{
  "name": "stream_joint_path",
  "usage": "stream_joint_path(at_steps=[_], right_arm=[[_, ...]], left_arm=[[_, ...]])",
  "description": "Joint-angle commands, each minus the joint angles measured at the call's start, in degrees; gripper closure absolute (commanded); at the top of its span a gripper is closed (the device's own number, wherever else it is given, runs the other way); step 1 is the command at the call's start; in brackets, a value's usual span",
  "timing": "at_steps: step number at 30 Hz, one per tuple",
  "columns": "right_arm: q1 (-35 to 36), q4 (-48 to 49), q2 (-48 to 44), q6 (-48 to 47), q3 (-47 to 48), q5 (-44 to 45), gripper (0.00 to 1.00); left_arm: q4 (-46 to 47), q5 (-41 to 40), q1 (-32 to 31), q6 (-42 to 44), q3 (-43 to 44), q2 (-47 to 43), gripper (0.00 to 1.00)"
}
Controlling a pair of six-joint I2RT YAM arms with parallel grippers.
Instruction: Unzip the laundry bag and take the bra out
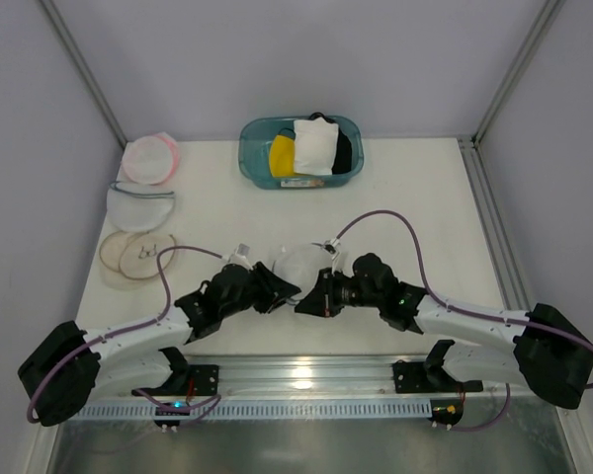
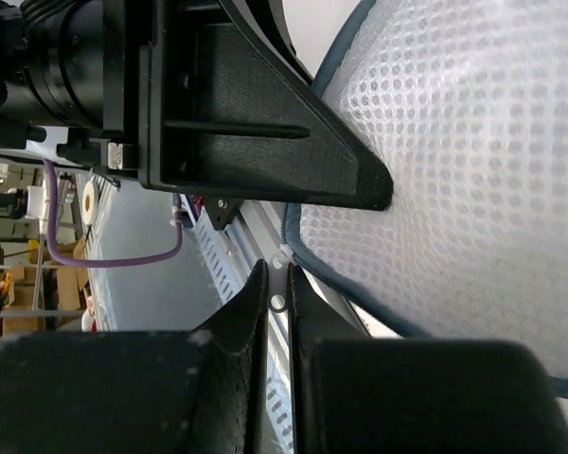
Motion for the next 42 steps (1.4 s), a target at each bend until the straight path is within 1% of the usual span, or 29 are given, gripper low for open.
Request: stream_joint_path(at_steps=[1, 2, 3, 4, 7, 8, 9, 10, 13, 14, 16, 19, 20, 21, 25, 28, 31, 36, 42], right_arm=[[0.2, 0.0, -2.6, -1.9, 0.3, 1.4, 0.96], [0.2, -1.8, -3.3, -2.3, 0.4, 1.7, 0.96], [0.2, -2.9, -3.6, -2.6, 0.9, 2.1, 0.96], [0.2, -3.9, -3.9, -3.3, 1.1, 2.4, 0.96], [0.2, -9.3, -4.5, -5.1, 2.6, 4.5, 0.96], [0.4, -13.2, -4.5, -5.9, 3.2, 5.6, 0.96], [0.7, -15.4, -4.7, -6.6, 4.4, 6.6, 0.96], [0.8, -21.4, -4.7, -7.3, 5.2, 7.9, 0.96], [1.0, -29.4, -4.2, -9.8, 7.9, 13.4, 0.96], [1.0, -33.7, -4.1, -10.2, 8.4, 14.7, 0.96], [1.0, -38.3, -4.1, -10.8, 9.2, 18.2, 0.96], [1.1, -42.0, -4.2, -10.6, 9.7, 22.5, 0.96], [1.1, -42.8, -4.3, -10.5, 9.8, 23.8, 0.96], [1.0, -44.3, -4.1, -10.4, 10.1, 27.7, 0.96], [1.1, -46.3, -2.7, -10.6, 10.5, 31.9, 0.96], [1.1, -47.2, -0.9, -10.7, 11.2, 36.8, 0.96], [0.8, -47.6, 0.7, -11.2, 11.9, 42.5, 0.96], [-1.2, -48.6, 4.0, -12.0, 14.1, 51.8, 0.96], [-4.8, -47.8, 6.4, -11.8, 15.6, 57.9, 0.96]], left_arm=[[4.6, -1.5, -0.2, -0.1, 1.3, 0.3, 0.69], [3.8, -1.4, -0.2, 0.2, 1.5, 0.2, 0.74], [3.2, -1.5, -0.2, 0.3, 1.5, 0.0, 0.83], [2.6, -3.3, -0.2, 0.5, 1.8, -0.1, 0.87], [0.4, -5.0, -0.2, 1.4, 2.7, -0.1, 0.89], [-0.1, -5.4, -0.2, 1.7, 3.0, 0.0, 0.89], [-1.2, -5.8, -0.1, 2.4, 3.4, 0.0, 0.92], [-1.6, -6.0, -0.1, 2.9, 3.7, 0.7, 0.93], [-2.6, -6.1, 0.0, 4.1, 4.4, 1.4, 0.94], [-2.6, -6.1, 0.0, 4.2, 4.4, 2.0, 0.94], [-2.6, -5.7, 0.0, 4.9, 4.8, 2.5, 0.93], [-2.8, -5.1, 0.0, 6.0, 5.3, 3.6, 0.94], [-3.5, -4.9, 0.1, 6.4, 5.8, 3.9, 0.94], [-3.8, -4.8, 0.2, 7.2, 6.2, 4.2, 0.95], [-4.8, -4.0, 0.7, 8.2, 6.7, 4.4, 0.97], [-5.0, -3.3, 1.1, 9.1, 7.0, 4.6, 1.00], [-5.0, -2.3, 1.8, 10.2, 7.3, 5.5, 1.00], [-4.6, 1.0, 2.6, 12.5, 8.3, 7.2, 1.00], [-4.8, 5.2, 4.6, 16.9, 10.6, 9.5, 1.00]])
